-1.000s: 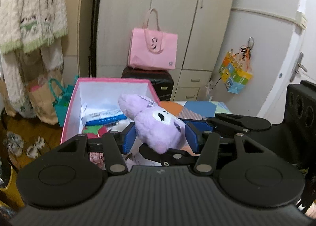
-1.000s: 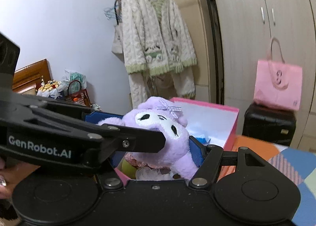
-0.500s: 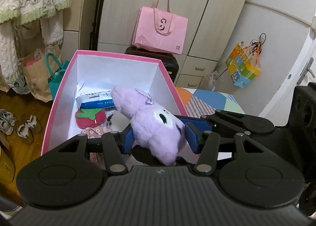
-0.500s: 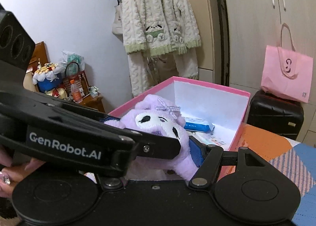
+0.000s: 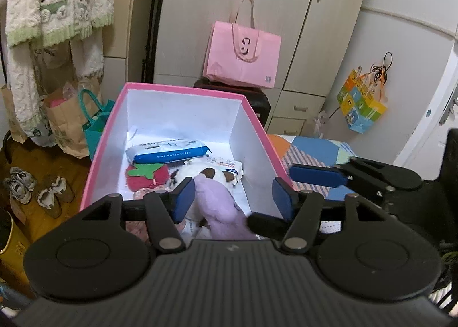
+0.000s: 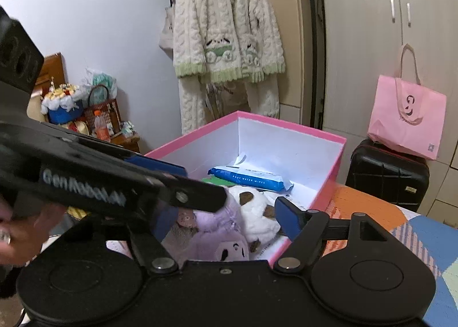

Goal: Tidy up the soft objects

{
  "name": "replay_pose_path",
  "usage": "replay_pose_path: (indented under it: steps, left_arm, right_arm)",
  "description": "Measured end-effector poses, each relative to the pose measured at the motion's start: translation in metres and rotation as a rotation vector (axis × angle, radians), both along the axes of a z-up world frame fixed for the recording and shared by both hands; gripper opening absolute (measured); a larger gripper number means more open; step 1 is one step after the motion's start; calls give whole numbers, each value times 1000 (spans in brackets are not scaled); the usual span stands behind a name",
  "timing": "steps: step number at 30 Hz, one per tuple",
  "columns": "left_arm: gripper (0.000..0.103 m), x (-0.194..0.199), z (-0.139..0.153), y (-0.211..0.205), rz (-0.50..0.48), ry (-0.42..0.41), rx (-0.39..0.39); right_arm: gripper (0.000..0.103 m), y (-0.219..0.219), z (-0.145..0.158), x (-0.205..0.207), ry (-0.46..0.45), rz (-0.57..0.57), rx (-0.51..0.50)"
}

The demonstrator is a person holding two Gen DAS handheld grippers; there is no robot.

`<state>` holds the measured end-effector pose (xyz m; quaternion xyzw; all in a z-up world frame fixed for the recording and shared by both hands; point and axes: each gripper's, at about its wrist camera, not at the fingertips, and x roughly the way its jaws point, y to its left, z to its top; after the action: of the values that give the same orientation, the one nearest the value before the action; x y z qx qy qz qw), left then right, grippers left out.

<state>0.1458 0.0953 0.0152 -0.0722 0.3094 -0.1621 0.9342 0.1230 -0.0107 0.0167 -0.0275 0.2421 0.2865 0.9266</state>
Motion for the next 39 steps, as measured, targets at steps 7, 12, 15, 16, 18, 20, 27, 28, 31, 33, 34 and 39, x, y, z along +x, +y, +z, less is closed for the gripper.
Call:
replay_pose_path:
  steps: [7,12,15,16,18,20,27,28,31,33,34,39]
  left_arm:
    - [62,-30,13,6,28,-46,12]
    - [62,-48,19,-1,22,-58,38]
    - [63,-60,25,-8,3,-80,57]
    - [63,-65,28,-10,0,-88,63]
    - [68,-73,33,-14,-6,-106,76]
    - [74,-81,37,-18,-15,-128,83]
    - [81,-104,56,-30,-67,-165,102]
    - [83,-105,58,-31,-68,-163,103]
    - [92,-107,62,-36,-65,-161,110]
    - [99,-106,61,-38,-66,-149,106]
    - [100,-104,61,-38,-61,-131,99]
    - [100,-97,56,-40,78,-44,116]
  right_arm:
    - [82,-24,9,-39,-63,-25,19]
    - [82,-33,12,-61,-78,-50,-3]
    - [83,-37,16,-72,-87,-74,-17]
    - [83,-39,18,-75,-90,-79,-19]
    - [84,-44,23,-82,-96,-91,-18]
    - [84,-48,28,-88,-98,-106,-17]
    - [85,-64,42,-113,-121,-147,-34]
    - [85,-66,43,-116,-125,-150,-33]
    - [89,-73,46,-125,-131,-167,-35]
    - [91,-76,47,-127,-113,-185,-44]
    - [92,-79,46,-126,-91,-201,-52]
    - [102,-95,43,-120,-31,-302,-49]
